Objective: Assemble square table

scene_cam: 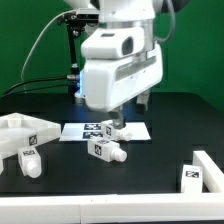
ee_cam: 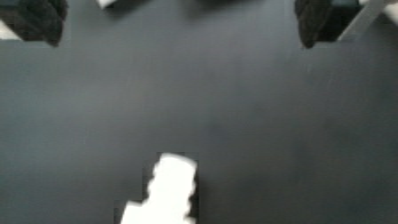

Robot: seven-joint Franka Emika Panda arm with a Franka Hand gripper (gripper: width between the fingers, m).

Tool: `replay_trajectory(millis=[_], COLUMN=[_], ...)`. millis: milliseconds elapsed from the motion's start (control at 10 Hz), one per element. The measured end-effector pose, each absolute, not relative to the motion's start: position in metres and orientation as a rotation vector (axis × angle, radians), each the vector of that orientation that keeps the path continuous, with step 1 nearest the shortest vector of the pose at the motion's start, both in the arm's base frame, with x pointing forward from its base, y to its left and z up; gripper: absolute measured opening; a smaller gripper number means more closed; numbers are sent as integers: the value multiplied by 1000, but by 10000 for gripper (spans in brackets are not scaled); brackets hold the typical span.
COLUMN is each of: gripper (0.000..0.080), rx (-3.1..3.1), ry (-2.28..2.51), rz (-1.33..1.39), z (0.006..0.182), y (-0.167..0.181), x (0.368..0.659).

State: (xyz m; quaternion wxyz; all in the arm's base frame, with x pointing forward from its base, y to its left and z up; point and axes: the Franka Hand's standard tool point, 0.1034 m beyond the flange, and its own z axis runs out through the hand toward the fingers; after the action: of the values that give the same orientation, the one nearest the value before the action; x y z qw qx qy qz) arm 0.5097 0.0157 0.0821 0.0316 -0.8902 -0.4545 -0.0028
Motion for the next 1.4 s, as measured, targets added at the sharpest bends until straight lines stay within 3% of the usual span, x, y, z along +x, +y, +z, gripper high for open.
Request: replay_trajectory(millis=[100,500,800,1000,1200,1300,1400], gripper=[649,649,649,649,406,406,284], rx=[-2750,-2760,-2802,-2802,-2803,-2802,-2803], ry=[-1388,-1363,-1267,-1262,-1264,-1264,-1264], rz=[-8,-16,6,14,10,11,10], z=[73,68,25,12,13,13,13], y=[11,5,-12,-14,-13,-13,-14], x=[498,495,478,474,475,475,475])
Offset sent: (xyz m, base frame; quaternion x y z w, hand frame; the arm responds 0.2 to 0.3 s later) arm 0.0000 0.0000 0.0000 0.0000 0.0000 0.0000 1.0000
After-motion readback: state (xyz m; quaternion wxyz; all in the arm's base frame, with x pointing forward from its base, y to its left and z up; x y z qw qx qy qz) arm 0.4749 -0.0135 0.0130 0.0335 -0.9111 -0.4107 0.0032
